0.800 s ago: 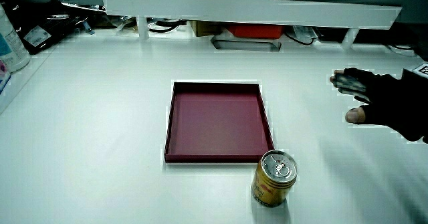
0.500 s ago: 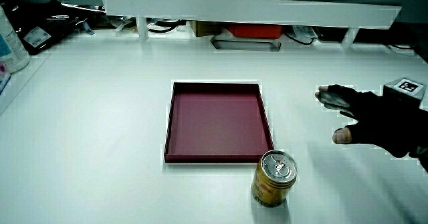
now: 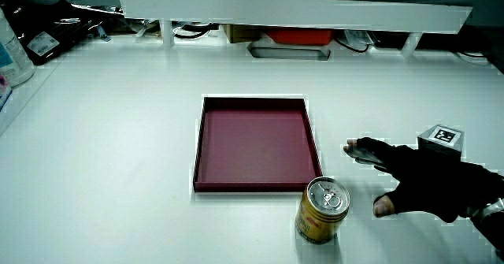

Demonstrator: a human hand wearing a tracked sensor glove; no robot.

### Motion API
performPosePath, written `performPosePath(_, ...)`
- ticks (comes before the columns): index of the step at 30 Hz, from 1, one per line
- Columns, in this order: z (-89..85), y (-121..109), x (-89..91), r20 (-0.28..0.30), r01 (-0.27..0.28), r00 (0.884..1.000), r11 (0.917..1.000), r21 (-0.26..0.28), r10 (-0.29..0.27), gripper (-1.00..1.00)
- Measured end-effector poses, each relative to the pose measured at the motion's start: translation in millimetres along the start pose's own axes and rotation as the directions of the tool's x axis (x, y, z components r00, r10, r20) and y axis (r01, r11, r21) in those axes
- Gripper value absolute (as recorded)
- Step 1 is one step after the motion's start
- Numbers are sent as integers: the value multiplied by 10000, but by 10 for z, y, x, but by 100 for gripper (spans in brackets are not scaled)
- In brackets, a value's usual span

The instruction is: Pick red bull from desk

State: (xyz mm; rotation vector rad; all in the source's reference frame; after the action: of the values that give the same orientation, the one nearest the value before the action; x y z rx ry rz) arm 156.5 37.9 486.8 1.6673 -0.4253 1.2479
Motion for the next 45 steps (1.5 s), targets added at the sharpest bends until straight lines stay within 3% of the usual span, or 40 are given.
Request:
performPosePath(13,-311,201,22,99,-656,9977,9954,-692,665,0)
performPosePath(14,-309,198,24,422,-613,9971,9966,-555,637,0)
performPosePath(15,-312,195,25,115,-882,9960,9951,-448,888,0)
performPosePath(18,-306,186,24,84,-829,9965,9956,-433,833,8)
performPosePath(32,-307,169,-57,498,-991,9939,9951,64,987,47)
performPosePath(33,-313,168,-70,415,-1264,9912,9918,185,1255,50)
performPosePath(34,-315,165,-78,625,-1070,9925,9940,237,1054,53)
performPosePath(36,-325,185,-70,524,-1398,9890,9899,242,1384,58)
performPosePath(43,-337,194,-69,454,-1398,9895,9880,659,1370,78)
performPosePath(45,-341,192,-65,392,-1675,9856,9824,823,1647,83)
